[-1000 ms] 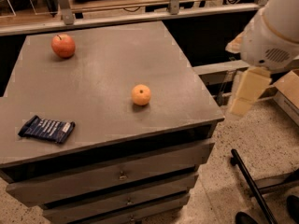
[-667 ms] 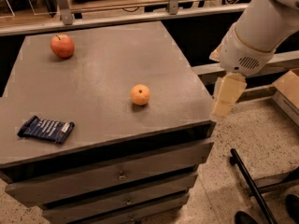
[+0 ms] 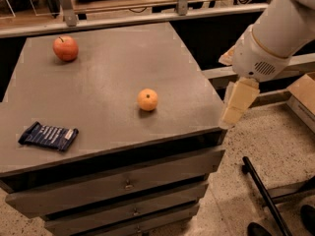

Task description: Move orange near apple

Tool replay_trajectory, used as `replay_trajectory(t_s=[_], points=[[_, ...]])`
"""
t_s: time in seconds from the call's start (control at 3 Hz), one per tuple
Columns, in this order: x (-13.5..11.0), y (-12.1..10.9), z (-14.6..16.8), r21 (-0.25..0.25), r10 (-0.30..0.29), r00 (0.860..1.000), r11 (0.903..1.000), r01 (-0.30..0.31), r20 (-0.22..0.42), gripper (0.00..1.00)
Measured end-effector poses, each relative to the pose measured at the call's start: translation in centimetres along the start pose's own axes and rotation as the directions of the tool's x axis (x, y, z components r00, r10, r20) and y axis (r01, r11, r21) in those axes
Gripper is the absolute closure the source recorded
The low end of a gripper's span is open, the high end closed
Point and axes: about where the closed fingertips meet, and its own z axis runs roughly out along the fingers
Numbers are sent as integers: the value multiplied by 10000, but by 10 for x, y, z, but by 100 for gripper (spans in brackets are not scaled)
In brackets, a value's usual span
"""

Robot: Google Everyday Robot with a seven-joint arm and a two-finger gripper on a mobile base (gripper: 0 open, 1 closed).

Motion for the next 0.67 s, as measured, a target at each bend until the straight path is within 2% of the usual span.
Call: replay_trajectory(t_s=[0.33,0.67], points=[[-21,-5,15,-108,212,9585,9998,-189,2844,0],[-62,-5,20,-387,322,8826,9991,-159,4691,0]])
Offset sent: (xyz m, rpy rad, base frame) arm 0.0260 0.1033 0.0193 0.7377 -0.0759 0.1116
